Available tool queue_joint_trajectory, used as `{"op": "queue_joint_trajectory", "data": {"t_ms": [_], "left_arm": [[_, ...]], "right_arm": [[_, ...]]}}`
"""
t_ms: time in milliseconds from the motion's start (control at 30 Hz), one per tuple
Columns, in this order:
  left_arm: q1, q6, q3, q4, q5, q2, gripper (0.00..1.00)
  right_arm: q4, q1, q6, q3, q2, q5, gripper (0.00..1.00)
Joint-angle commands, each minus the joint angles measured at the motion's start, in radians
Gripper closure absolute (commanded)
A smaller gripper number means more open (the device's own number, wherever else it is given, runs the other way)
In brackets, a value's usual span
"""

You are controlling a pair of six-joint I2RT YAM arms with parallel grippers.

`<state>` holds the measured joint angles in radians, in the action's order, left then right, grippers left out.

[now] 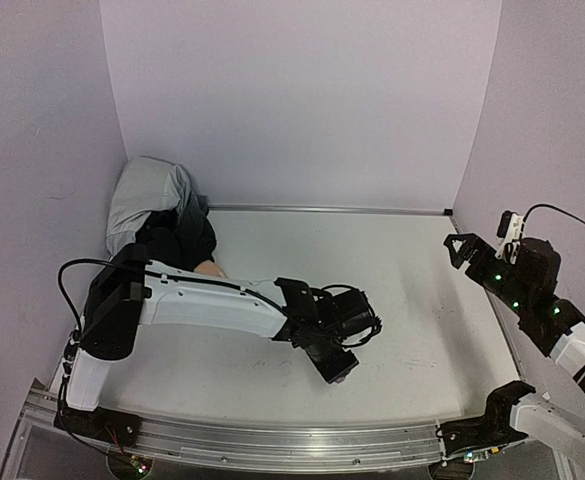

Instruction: Paint the nails

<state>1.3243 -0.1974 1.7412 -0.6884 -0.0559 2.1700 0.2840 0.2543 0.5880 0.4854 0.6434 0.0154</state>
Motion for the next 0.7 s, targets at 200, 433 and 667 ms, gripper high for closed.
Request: {"op": "queue_joint_trajectory", "data": {"t_ms": [200,433,667], "left_arm": [[0.008,0.013,0.075,-0.024,-0.010,0.024,0.62],[0.008,0.019,0.103,-0.026,-0.007,0.043,0.62],[0.009,0.023,0.105,-0.029,-0.007,0.052,0.71]], "right_arm": [[0.040,0.008,-0.011,0.045,0.015,-0.001,0.02],[0.038,0.008,-0.015,0.046,0.012,-0.004,0.02],[0.035,0.007,-0.021,0.044,0.008,-0.004,0.02]]}}
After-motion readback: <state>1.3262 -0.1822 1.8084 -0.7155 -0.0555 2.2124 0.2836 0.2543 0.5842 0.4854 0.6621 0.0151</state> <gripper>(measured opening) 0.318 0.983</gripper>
